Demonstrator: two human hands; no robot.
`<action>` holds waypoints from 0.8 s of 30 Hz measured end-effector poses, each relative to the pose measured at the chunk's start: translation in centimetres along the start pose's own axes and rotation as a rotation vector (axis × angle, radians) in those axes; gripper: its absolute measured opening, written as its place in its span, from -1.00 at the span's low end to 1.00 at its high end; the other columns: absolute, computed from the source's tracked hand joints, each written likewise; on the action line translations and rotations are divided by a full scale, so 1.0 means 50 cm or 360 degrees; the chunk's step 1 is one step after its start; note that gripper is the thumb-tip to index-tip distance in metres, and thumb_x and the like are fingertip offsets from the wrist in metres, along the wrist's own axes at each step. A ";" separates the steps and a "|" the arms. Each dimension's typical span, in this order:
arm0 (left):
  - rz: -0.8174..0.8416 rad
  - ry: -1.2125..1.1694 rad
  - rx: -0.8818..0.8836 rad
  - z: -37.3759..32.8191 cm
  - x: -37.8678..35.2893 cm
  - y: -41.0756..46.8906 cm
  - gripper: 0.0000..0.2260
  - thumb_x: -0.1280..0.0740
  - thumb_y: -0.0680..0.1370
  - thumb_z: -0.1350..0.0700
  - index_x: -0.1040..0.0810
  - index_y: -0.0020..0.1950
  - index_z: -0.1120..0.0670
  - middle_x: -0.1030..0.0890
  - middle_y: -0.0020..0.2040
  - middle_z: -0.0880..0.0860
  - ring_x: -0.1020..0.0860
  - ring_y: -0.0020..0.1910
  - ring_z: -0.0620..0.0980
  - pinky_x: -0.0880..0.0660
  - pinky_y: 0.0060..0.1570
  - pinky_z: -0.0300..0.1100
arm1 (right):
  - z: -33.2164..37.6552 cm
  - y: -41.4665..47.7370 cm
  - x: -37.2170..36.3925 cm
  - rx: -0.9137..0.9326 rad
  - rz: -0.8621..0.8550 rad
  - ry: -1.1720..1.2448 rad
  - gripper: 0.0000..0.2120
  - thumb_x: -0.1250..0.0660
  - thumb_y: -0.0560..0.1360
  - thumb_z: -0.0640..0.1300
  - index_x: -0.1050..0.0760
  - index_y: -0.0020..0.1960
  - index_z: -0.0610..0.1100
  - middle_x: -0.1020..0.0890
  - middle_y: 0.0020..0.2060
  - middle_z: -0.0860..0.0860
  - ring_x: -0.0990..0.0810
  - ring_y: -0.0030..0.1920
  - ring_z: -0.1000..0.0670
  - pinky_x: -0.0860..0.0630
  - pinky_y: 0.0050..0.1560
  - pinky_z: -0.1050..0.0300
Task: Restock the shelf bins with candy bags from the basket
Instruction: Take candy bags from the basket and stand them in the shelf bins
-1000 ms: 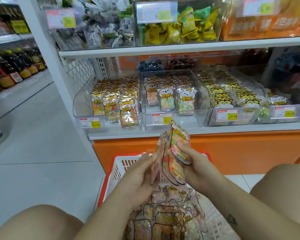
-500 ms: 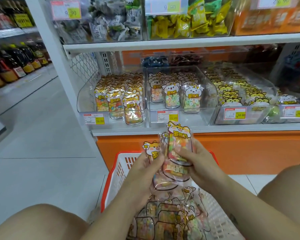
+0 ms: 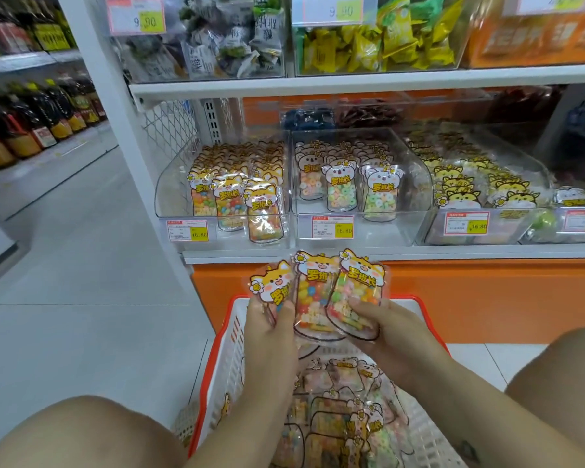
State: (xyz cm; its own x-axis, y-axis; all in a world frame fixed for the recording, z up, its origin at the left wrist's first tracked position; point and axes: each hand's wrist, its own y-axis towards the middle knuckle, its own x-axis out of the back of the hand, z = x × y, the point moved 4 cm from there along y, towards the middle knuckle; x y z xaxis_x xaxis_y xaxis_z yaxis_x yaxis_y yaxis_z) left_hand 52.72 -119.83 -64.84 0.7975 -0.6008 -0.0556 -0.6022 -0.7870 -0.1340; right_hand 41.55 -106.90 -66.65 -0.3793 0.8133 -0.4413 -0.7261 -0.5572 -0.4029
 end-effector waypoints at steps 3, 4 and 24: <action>-0.0072 0.0148 -0.0189 -0.010 0.000 -0.009 -0.76 -0.25 0.67 0.08 -0.46 0.33 0.04 -0.66 0.13 0.02 -0.61 0.18 0.01 -0.53 0.20 0.01 | -0.011 0.003 0.005 -0.0024 0.0001 0.0000 -0.36 -0.62 0.29 -0.14 -0.49 0.30 -0.25 -0.65 0.20 -0.13 -0.61 0.23 -0.12 -0.46 0.34 -0.21; -0.0038 0.0166 -0.0208 -0.013 -0.005 -0.012 -0.72 -0.26 0.66 0.07 -0.44 0.37 0.07 -0.64 0.14 0.09 -0.59 0.22 0.09 -0.51 0.22 0.06 | -0.009 -0.001 -0.002 -0.0031 0.0039 -0.0088 -0.57 -0.54 0.38 -0.19 -0.55 0.21 -0.24 -0.70 0.11 -0.13 -0.65 0.16 -0.11 -0.47 0.32 -0.17; 0.0602 0.0218 -0.0075 -0.015 -0.079 0.003 -0.71 -0.38 0.56 -0.06 -0.44 0.25 -0.21 -0.67 0.05 -0.27 -0.61 0.04 -0.33 -0.49 -0.09 -0.42 | 0.045 -0.035 -0.038 0.0198 0.0297 -0.0558 -0.66 -0.37 0.54 -0.22 -0.50 0.29 -0.03 -0.70 0.11 0.02 -0.65 0.17 0.00 -0.44 0.35 -0.10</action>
State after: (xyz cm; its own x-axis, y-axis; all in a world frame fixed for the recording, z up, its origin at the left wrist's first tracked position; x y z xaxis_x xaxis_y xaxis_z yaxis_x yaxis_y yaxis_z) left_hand 49.47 -117.69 -63.90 0.5089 -0.8599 0.0406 -0.8558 -0.5105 -0.0838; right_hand 42.27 -107.10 -63.31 -0.6678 0.7198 -0.1895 -0.6817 -0.6937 -0.2325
